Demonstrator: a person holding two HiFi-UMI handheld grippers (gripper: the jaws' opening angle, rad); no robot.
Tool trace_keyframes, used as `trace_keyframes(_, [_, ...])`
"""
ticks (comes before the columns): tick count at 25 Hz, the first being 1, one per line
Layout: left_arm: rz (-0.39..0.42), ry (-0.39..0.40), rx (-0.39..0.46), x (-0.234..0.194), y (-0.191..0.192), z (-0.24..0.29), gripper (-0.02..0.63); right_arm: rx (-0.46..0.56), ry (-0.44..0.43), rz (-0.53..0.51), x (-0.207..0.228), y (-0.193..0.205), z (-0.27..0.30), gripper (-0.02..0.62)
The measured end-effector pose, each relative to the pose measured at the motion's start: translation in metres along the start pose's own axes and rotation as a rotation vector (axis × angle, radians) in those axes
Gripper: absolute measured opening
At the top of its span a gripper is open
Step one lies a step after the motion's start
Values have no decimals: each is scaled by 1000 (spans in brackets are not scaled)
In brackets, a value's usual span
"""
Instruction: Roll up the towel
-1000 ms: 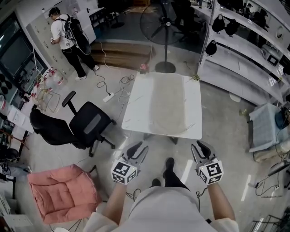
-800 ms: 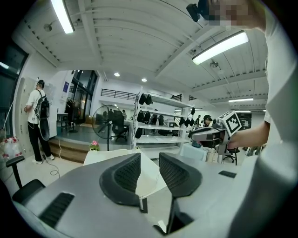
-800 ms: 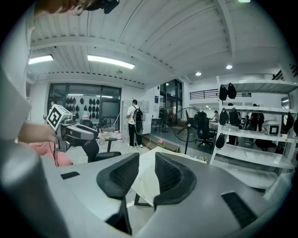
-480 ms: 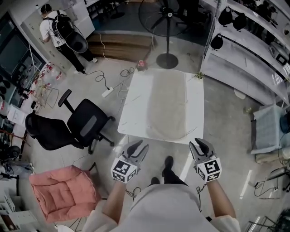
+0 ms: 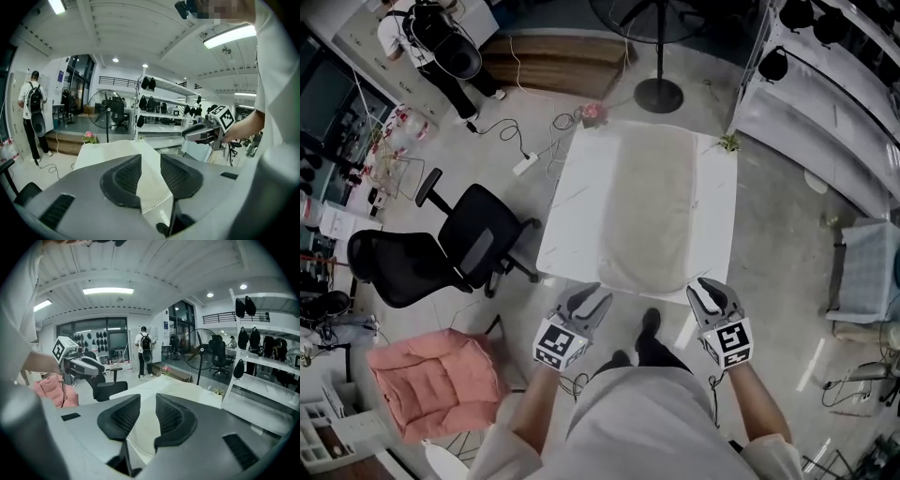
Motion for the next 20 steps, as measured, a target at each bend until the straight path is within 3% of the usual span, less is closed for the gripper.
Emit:
trace_keyframes(11, [67, 13, -146, -7, 42, 49, 152, -170, -167, -9, 26, 51, 48, 115])
trace_keyframes(20, [198, 112, -291, -21, 108, 89, 156, -318, -246, -5, 19, 107, 92, 115])
Point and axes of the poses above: the fingertips, and each gripper's own axes: z forward along the fingers, x to its right, y out of its underside, the point moved 9 cm from there along -z, backward along the fingers, and after that the axes turned 14 degrees about -y, right-handed, at the moved point
